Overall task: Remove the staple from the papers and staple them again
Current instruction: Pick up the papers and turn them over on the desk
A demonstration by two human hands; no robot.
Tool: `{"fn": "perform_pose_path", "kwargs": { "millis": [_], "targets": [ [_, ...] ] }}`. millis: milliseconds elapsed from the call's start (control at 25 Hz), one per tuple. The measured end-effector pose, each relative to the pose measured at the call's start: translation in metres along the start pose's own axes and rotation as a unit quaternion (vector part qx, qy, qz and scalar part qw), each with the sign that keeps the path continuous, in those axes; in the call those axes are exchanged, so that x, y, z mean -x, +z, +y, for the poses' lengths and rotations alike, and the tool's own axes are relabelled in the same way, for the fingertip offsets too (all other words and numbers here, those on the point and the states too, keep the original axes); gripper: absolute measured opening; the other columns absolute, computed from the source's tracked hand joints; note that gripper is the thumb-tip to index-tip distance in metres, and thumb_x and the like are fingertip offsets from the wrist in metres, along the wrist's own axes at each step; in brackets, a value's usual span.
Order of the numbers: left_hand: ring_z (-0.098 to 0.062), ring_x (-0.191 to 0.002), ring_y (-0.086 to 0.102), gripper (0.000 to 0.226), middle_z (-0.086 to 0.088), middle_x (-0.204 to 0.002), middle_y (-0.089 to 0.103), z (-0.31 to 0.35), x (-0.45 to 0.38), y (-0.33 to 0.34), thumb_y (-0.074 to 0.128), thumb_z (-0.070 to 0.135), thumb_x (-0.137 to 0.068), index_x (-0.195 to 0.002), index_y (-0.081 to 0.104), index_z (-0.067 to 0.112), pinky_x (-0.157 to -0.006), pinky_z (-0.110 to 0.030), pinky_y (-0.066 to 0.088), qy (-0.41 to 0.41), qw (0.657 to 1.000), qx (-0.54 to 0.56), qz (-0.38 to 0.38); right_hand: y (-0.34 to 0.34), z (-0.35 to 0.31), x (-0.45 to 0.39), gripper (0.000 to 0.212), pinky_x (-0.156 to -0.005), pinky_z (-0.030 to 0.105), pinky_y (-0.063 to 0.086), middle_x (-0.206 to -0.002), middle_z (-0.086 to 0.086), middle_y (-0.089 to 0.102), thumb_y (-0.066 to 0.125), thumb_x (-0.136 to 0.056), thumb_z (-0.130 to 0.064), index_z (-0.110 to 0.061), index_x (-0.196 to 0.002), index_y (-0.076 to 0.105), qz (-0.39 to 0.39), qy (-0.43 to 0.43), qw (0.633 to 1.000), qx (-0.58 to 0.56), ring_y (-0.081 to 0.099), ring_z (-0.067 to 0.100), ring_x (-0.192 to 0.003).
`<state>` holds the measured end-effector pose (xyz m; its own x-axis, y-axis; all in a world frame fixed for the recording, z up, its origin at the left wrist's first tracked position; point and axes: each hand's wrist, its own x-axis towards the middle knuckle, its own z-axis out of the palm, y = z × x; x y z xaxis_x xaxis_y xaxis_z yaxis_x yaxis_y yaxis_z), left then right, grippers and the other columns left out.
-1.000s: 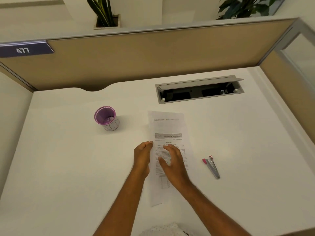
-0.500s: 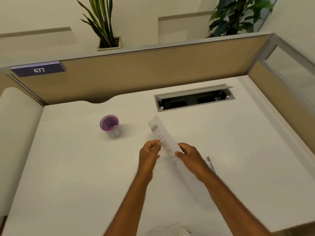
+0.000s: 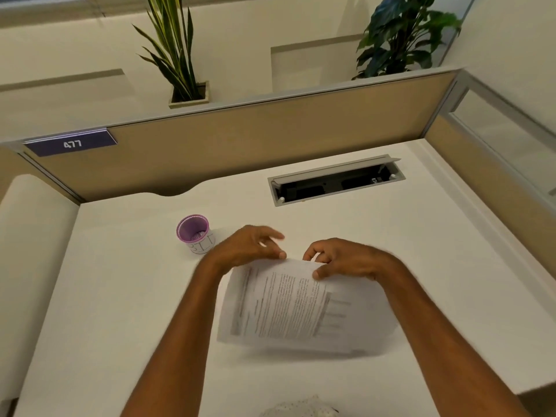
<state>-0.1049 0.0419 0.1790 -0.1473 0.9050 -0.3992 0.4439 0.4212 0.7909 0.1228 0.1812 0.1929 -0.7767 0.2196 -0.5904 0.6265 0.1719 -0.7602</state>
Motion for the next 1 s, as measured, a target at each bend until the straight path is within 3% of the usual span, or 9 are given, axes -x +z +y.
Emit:
{"fn": "perform_pose_path", "kwargs": {
  "millis": [80, 120, 240, 320, 440, 600, 800, 1000],
  "targets": [
    [-0.024, -0.103, 0.075, 0.045, -0.002, -0.116, 0.078, -0.015, -0.007, 0.004, 0.076, 0.045, -0.088, -0.123, 0.074, 0.017, -0.099, -0.045, 0.058, -0.026, 0.990, 0.044, -0.129, -0.006, 0.000, -0.014, 0.025, -0.080, 0.036, 0.064, -0.106, 0.003, 0.075, 0.074, -0.091, -0.021, -0.022, -0.114, 0.063, 0.003, 0.008, 0.998, 0.063, 0.076, 0.024, -0.088],
    [-0.028, -0.098, 0.078, 0.045, -0.006, -0.112, 0.079, -0.024, -0.012, 0.011, 0.075, 0.044, -0.088, -0.121, 0.075, 0.014, -0.095, -0.047, 0.061, -0.045, 0.985, 0.065, -0.156, -0.008, 0.002, -0.023, 0.025, -0.081, 0.035, 0.063, -0.107, 0.001, 0.073, 0.074, -0.091, -0.021, -0.022, -0.114, 0.063, 0.013, 0.008, 0.996, 0.093, 0.074, 0.023, -0.090],
    [-0.035, -0.089, 0.079, 0.045, -0.011, -0.101, 0.081, -0.055, -0.027, 0.037, 0.077, 0.044, -0.085, -0.113, 0.077, 0.008, -0.081, -0.042, 0.064, -0.078, 0.988, 0.095, -0.097, -0.006, 0.023, -0.056, 0.028, -0.088, 0.034, 0.058, -0.110, -0.003, 0.066, 0.076, -0.089, -0.019, -0.023, -0.115, 0.064, 0.081, -0.004, 0.984, 0.156, 0.067, 0.020, -0.101],
    [-0.036, -0.085, 0.078, 0.048, -0.013, -0.094, 0.081, -0.079, -0.037, 0.051, 0.078, 0.045, -0.081, -0.104, 0.078, 0.003, -0.072, -0.035, 0.062, -0.084, 0.991, 0.090, -0.054, -0.001, 0.051, -0.069, 0.027, -0.092, 0.035, 0.055, -0.113, -0.008, 0.063, 0.073, -0.091, -0.020, -0.024, -0.115, 0.063, 0.182, -0.028, 0.972, 0.144, 0.063, 0.016, -0.108],
    [-0.039, -0.083, 0.077, 0.053, -0.021, -0.091, 0.079, -0.111, -0.050, 0.064, 0.083, 0.046, -0.074, -0.088, 0.076, -0.005, -0.071, -0.035, 0.056, -0.114, 0.991, 0.056, -0.051, 0.008, 0.101, -0.066, 0.022, -0.092, 0.033, 0.051, -0.120, -0.009, 0.062, 0.066, -0.094, -0.019, -0.027, -0.115, 0.062, 0.348, -0.040, 0.930, 0.114, 0.057, 0.014, -0.114],
    [-0.023, -0.071, 0.067, 0.030, -0.013, -0.079, 0.072, -0.130, -0.059, 0.078, 0.085, 0.032, -0.082, -0.065, 0.068, 0.013, -0.068, -0.031, 0.048, -0.152, 0.985, -0.003, -0.087, 0.024, 0.161, -0.042, 0.028, -0.087, 0.033, 0.051, -0.125, -0.001, 0.058, 0.063, -0.093, -0.010, -0.020, -0.119, 0.062, 0.484, 0.030, 0.874, 0.033, 0.056, 0.023, -0.118],
    [-0.017, -0.066, 0.062, 0.034, -0.005, -0.071, 0.069, -0.141, -0.070, 0.087, 0.087, 0.039, -0.077, -0.067, 0.067, 0.013, -0.064, -0.027, 0.044, -0.166, 0.979, -0.055, -0.103, 0.047, 0.200, -0.029, 0.040, -0.099, 0.041, 0.045, -0.134, 0.011, 0.052, 0.066, -0.092, -0.017, -0.013, -0.130, 0.055, 0.478, 0.141, 0.867, 0.008, 0.047, 0.033, -0.127],
    [-0.015, -0.068, 0.065, 0.031, 0.000, -0.075, 0.071, -0.137, -0.071, 0.088, 0.086, 0.039, -0.079, -0.082, 0.076, 0.010, -0.065, -0.027, 0.046, -0.171, 0.973, -0.096, -0.118, 0.049, 0.200, -0.031, 0.038, -0.094, 0.037, 0.042, -0.132, 0.010, 0.054, 0.066, -0.092, -0.023, -0.014, -0.128, 0.058, 0.465, 0.152, 0.872, 0.015, 0.048, 0.032, -0.125]
  ]
}}
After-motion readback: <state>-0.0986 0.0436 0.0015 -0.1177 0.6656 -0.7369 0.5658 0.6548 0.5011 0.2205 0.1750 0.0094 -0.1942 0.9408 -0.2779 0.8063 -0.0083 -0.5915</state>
